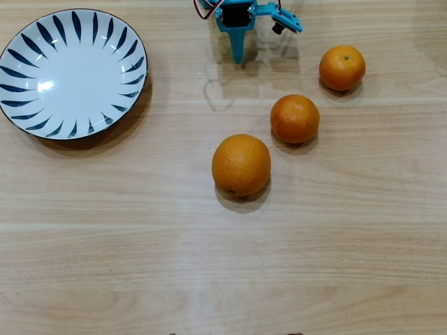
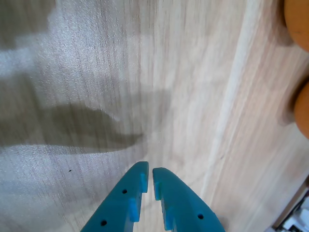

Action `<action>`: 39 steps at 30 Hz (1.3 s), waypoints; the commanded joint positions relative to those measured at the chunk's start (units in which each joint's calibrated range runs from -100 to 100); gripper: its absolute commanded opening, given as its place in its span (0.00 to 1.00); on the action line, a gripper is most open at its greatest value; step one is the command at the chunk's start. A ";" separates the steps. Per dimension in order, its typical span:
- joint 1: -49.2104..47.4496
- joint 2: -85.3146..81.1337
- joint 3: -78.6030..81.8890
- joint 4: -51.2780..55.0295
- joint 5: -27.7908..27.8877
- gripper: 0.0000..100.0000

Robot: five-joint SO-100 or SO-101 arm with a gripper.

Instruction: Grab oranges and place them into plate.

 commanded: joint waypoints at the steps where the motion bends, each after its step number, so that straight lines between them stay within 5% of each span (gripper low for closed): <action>1: -0.05 -0.51 -1.19 -0.27 -0.11 0.02; 39: 0.68 -0.51 -0.64 -0.62 0.10 0.02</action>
